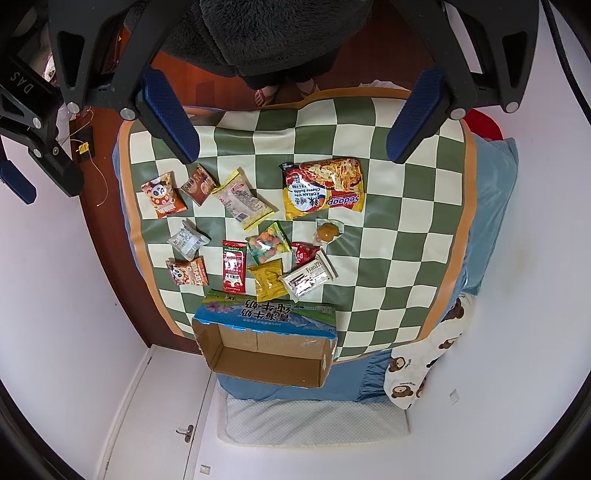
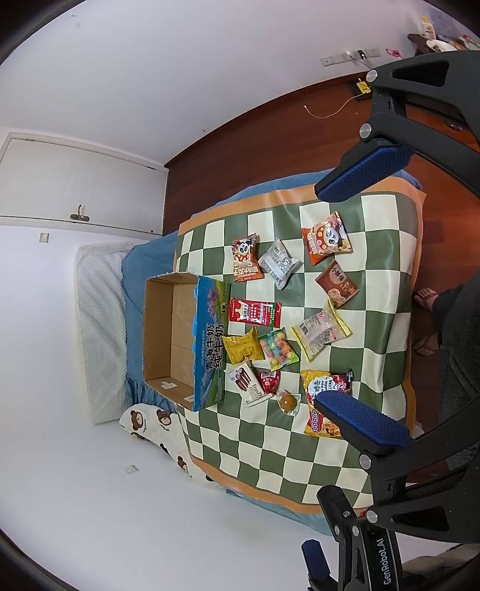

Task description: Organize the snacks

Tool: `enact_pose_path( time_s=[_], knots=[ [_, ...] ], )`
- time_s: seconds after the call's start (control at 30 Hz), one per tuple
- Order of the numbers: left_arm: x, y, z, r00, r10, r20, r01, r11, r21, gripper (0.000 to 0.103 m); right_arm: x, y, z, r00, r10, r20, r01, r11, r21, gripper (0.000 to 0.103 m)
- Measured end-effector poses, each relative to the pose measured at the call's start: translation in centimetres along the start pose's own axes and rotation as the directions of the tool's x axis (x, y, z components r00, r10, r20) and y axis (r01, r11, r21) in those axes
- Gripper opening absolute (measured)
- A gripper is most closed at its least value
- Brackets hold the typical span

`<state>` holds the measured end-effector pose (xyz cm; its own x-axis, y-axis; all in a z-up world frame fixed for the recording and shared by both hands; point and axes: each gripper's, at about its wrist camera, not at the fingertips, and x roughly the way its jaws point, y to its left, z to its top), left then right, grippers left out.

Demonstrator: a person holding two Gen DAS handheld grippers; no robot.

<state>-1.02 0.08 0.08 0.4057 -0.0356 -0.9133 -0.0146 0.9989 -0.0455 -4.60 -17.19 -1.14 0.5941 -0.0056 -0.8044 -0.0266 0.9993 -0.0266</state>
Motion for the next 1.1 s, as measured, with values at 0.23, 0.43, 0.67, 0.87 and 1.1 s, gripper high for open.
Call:
enact_pose_path(
  time_s=[0.23, 0.43, 0.67, 0.87, 1.1],
  knots=[
    [0.0, 0.0, -0.1, 1.000, 0.001, 0.002, -0.001, 1.000, 0.000, 0.103, -0.2, 0.0, -0.1, 1.000, 0.005, 0.000, -0.005, 1.000, 0.004, 0.103],
    [0.0, 0.0, -0.1, 1.000, -0.002, -0.001, 0.002, 1.000, 0.000, 0.103, -0.2, -0.1, -0.2, 1.000, 0.009, 0.004, -0.009, 1.000, 0.003, 0.103],
    [0.2, 0.0, -0.2, 1.000, -0.002, -0.001, 0.002, 1.000, -0.001, 0.103, -0.2, 0.0, -0.3, 1.000, 0.007, 0.004, -0.007, 1.000, 0.004, 0.103],
    [1.3, 0.3, 0.1, 1.000, 0.010, -0.010, -0.010, 1.000, -0.002, 0.103, -0.1, 0.0, -0.5, 1.000, 0.009, 0.004, -0.009, 1.000, 0.010, 0.103],
    [7.1, 2.1, 0.9, 0.990, 0.139, -0.017, -0.138, 0.990, 0.042, 0.103, 5.6, -0.7, -1.1, 0.992, 0.053, -0.116, -0.048, 0.998, 0.043, 0.103]
  ],
)
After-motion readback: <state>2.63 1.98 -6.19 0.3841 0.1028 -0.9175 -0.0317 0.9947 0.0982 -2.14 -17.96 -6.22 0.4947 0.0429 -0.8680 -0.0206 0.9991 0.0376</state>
